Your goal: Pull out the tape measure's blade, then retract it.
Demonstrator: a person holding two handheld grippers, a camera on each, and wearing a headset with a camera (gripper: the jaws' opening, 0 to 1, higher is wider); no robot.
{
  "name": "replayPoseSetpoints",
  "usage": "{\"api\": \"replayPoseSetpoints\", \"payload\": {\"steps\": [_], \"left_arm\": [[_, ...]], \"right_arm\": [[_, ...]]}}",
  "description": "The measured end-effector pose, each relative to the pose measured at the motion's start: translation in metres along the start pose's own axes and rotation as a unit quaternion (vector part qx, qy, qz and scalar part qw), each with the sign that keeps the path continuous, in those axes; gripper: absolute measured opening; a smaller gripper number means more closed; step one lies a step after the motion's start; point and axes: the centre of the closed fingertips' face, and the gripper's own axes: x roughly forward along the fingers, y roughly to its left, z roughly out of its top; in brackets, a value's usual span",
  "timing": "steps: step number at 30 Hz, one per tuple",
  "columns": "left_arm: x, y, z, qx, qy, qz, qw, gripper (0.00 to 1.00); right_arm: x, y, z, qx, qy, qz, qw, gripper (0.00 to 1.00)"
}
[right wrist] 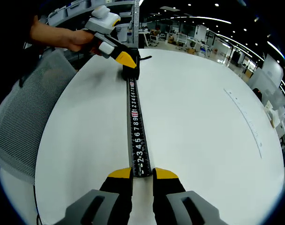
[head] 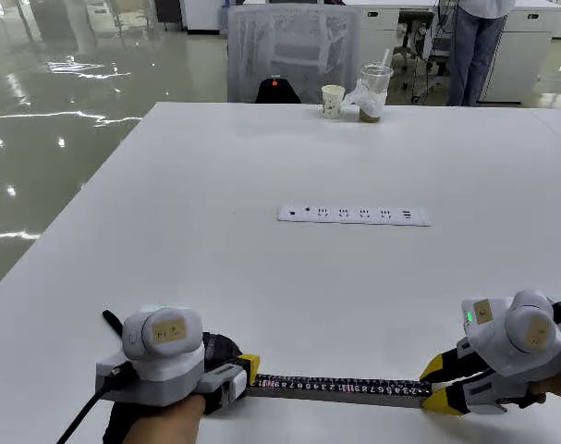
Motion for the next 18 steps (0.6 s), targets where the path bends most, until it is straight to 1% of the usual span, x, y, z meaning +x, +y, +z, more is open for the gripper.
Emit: {"api": "replayPoseSetpoints", "payload": {"steps": [10, 18], "left_arm": [[0.002, 0.0025, -0.0034, -0.004, 0.005, 0.006, 1.0, 0.62], [0.0044, 0.0028, -0.006, -0.007, 0.01, 0.013, 0.9998, 0.64]], "right_arm": [[0.0001, -0.0003, 0.0008, 0.02, -0.006, -0.003, 0.9998, 0.12], [0.0005, -0.0007, -0.0004, 0.016, -0.003, -0.003, 0.9999, 0.11]]}}
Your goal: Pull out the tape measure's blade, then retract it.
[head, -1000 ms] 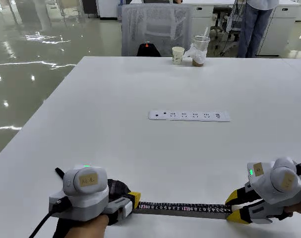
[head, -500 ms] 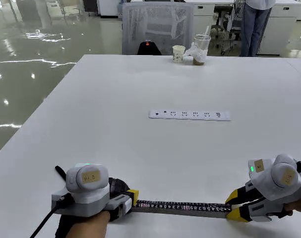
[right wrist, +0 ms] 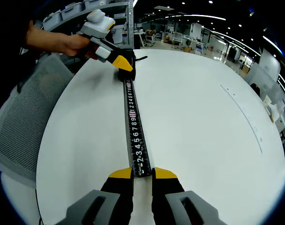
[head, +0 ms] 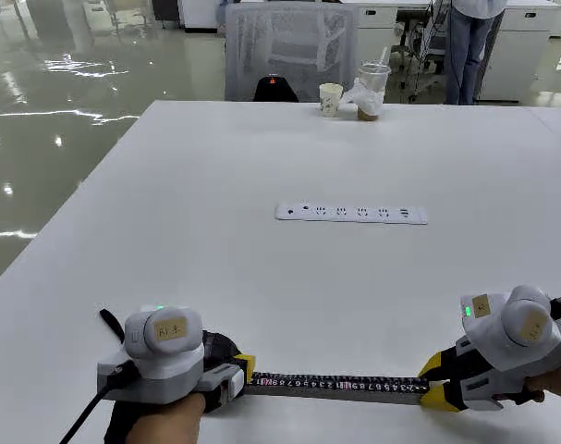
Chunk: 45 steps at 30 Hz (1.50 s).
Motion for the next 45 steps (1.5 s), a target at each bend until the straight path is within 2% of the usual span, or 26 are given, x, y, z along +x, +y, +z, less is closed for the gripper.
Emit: {"api": "replayPoseSetpoints", "payload": {"steps": [6, 16, 30, 45], "left_arm": [[0.0024, 0.0008, -0.0029, -0.003, 0.007, 0.003, 1.0, 0.65], [0.0023, 0.0013, -0.0028, 0.0, 0.005, 0.01, 0.9999, 0.64], [0.0013, 0.0026, -0.005, 0.002, 0.018, 0.018, 0.9997, 0.6], [0.0013, 0.0024, -0.0045, 0.003, 0.02, 0.015, 0.9997, 0.59]], "right_arm": [[-0.0006, 0.0014, 0.0005, -0.002, -0.001, 0.002, 1.0, 0.1], [-0.0006, 0.001, -0.0006, -0.001, -0.003, 0.0, 1.0, 0.09], [-0.0016, 0.0025, -0.0008, -0.004, -0.001, 0.002, 1.0, 0.09], [-0.0006, 0.0015, -0.0006, -0.005, 0.003, 0.002, 1.0, 0.09]]}}
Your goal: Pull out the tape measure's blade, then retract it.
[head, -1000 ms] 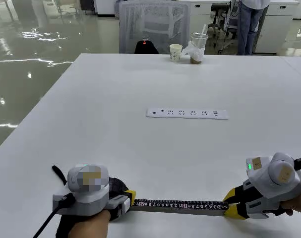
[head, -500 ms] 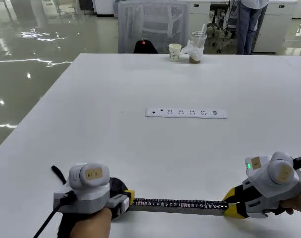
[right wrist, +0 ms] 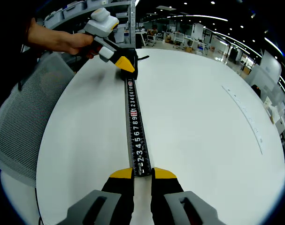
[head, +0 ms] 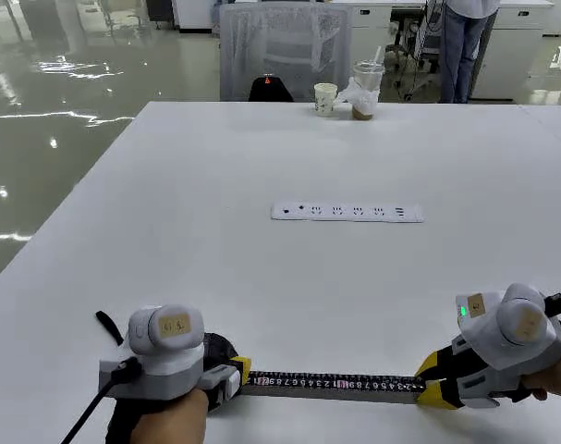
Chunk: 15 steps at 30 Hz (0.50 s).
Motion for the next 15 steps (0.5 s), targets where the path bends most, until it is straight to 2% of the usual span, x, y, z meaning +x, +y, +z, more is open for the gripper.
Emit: {"api": "replayPoseSetpoints", "payload": {"steps": [15], "left_arm": [[0.0007, 0.0004, 0.0005, -0.003, -0.001, -0.004, 1.0, 0.6]], "right_arm": [[-0.0001, -0.0001, -0.0001, -0.002, 0.004, 0.001, 1.0, 0.09]]}}
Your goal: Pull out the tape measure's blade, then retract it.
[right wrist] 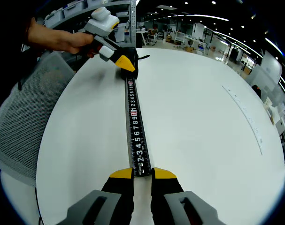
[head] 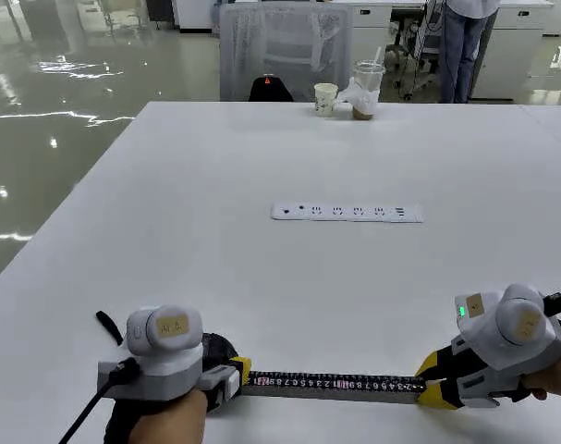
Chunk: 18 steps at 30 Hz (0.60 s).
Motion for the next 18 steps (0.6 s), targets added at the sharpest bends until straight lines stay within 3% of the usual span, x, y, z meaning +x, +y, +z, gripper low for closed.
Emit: {"api": "replayPoseSetpoints", "payload": {"steps": [18], "left_arm": [[-0.0009, 0.0001, 0.0001, -0.003, 0.0, -0.001, 1.0, 0.6]], "right_arm": [[0.0004, -0.0012, 0.0015, -0.006, 0.008, -0.003, 0.9999, 0.09]]}}
